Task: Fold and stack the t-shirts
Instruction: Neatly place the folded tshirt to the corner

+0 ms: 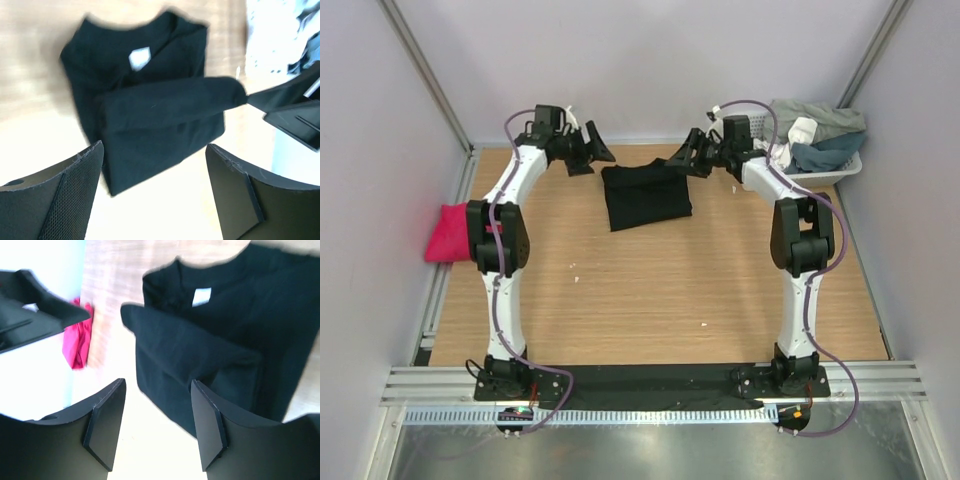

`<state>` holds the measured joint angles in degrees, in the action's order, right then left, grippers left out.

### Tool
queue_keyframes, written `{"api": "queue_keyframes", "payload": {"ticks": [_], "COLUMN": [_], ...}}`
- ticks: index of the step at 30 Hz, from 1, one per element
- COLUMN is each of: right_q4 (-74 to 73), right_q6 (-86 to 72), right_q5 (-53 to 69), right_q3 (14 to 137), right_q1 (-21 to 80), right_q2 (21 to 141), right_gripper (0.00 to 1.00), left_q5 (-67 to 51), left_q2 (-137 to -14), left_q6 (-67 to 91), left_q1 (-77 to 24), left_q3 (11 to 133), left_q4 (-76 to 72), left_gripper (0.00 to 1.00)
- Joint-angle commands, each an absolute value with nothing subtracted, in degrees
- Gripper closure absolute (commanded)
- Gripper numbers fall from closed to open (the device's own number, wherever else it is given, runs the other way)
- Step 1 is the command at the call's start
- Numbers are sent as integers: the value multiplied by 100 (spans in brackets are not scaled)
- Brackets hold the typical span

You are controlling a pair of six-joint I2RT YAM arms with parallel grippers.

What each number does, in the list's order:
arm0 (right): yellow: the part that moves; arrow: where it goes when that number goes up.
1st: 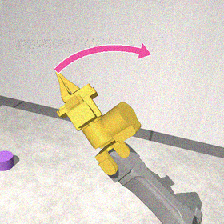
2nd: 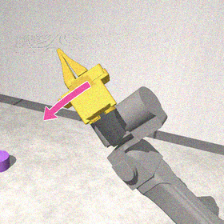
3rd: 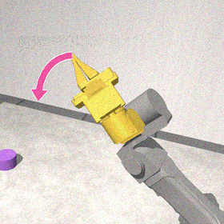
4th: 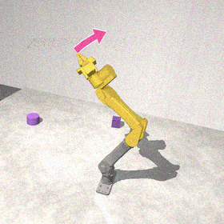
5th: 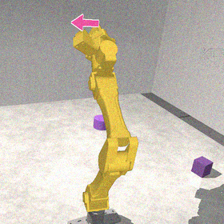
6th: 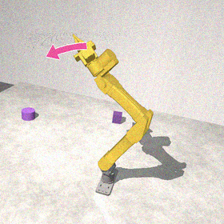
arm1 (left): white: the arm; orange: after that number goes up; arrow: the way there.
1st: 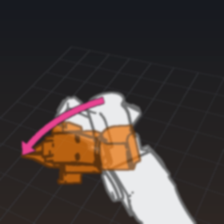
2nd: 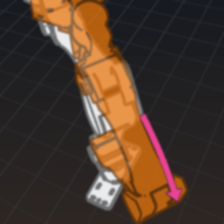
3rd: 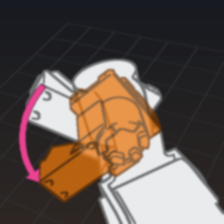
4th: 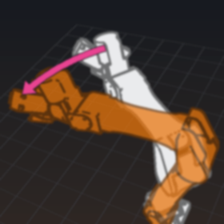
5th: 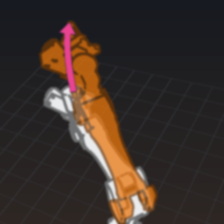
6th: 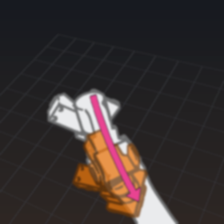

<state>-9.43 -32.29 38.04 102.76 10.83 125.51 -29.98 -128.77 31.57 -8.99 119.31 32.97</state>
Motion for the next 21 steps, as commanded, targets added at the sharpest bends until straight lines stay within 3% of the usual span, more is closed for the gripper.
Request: {"api": "queue_keyframes", "payload": {"ticks": [1,10,15,21], "right_q4": [-906,-1230,-1038,-809], "right_q6": [-2988,-2725,-3040,-3234], "right_q5": [3771,3718,3911,4007], "right_q3": [9854,10590,10083,10027], "right_q1": [1230,1073,1028,1090], "right_q2": [12165,11866,11654,12260], "right_gripper": [39,40,40,40], "left_q5": [-3559,-3814,-3867,-3885], "left_q2": [-12832,-12946,-13130,-13465], "left_q6": [3269,3182,3313,3287], "left_q1": [-712,-519,-519,-527], "left_q3": [11349,10925,10907,11065], "left_q4": [3524,3560,3437,3305], "left_gripper": [17,18,18,18]}}
